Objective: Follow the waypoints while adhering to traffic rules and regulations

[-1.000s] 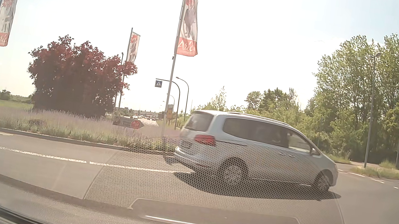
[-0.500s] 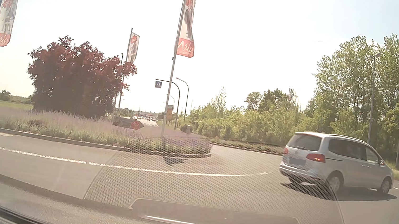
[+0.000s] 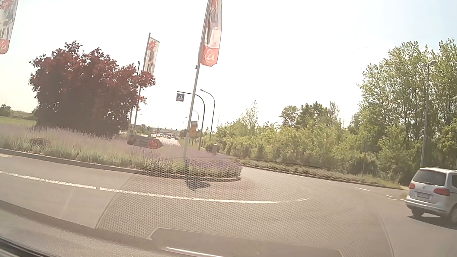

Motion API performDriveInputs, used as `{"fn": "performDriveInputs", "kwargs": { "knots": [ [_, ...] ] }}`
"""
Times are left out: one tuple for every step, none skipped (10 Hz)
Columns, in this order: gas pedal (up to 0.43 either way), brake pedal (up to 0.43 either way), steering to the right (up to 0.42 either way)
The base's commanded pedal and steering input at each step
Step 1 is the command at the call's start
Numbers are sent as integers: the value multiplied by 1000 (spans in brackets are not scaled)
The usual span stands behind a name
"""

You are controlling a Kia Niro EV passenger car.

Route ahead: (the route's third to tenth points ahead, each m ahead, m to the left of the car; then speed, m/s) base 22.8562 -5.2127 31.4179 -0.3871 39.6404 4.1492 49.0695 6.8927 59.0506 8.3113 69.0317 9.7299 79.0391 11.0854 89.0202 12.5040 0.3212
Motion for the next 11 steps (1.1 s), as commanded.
{"fn": "performDriveInputs", "kwargs": {
  "knots": [
    [67,0,110],
    [197,0,127],
    [209,0,142],
    [220,0,171],
    [220,0,194],
    [220,0,212],
    [228,0,236],
    [280,0,262],
    [319,0,284],
    [319,0,299],
    [331,0,308]
  ]
}}
